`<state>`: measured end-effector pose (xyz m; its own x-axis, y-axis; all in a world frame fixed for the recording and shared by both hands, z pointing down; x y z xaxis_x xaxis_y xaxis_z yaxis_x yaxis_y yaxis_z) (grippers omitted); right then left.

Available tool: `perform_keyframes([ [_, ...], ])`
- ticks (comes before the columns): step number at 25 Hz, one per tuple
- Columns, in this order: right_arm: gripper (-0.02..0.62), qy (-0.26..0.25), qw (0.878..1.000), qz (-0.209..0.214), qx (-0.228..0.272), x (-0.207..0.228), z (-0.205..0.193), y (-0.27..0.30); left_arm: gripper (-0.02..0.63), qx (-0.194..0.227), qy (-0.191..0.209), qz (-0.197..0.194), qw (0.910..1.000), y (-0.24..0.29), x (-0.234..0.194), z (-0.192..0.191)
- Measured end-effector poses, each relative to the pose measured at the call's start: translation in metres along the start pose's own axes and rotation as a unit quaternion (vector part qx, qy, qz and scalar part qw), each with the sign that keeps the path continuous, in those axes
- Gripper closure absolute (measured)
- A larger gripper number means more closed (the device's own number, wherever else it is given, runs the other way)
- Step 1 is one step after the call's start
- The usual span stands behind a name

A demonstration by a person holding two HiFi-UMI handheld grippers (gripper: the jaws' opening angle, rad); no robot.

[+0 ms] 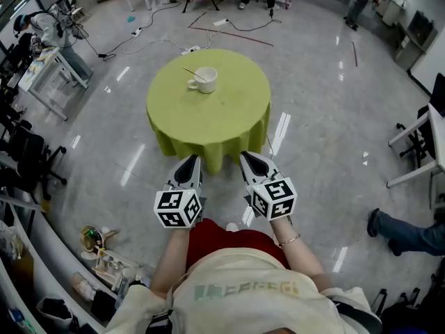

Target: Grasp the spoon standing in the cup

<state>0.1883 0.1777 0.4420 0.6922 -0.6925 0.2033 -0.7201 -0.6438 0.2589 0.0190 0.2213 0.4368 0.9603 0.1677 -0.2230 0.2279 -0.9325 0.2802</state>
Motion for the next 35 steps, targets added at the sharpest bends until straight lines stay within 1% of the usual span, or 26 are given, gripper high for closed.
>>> perform_keyframes([
  [11, 0.557, 0.012, 1.0, -0.013, -0.001, 0.014, 0.004, -0.007, 0.561, 0.003, 0.005, -0.004, 1.0, 0.01, 0.009, 0.007],
  [17, 0.557, 0.022, 1.0, -0.014, 0.0, 0.018, 0.006, -0.002, 0.561, 0.002, 0.007, -0.001, 1.0, 0.015, 0.005, 0.012],
  [26, 0.557, 0.023, 1.0, -0.013, -0.004, 0.024, 0.01, 0.021, 0.561, -0.002, 0.004, -0.001, 1.0, 0.033, -0.012, 0.015],
  [35, 0.557, 0.028, 0.999, -0.02, -0.014, 0.04, 0.017, 0.058, 0.561, -0.008, -0.005, -0.002, 1.0, 0.067, -0.039, 0.024],
])
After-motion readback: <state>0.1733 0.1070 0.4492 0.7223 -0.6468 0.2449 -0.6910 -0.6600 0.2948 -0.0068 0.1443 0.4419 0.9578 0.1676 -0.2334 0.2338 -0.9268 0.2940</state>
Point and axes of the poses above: the fingertips, and each gripper's own axes: y forward along the fingers, x to its right, z out of its top, the point moved 5 cm from there along -y, backward along the fingers, and after that the axes turned 3 degrees about -x, right-handed, at the moved point
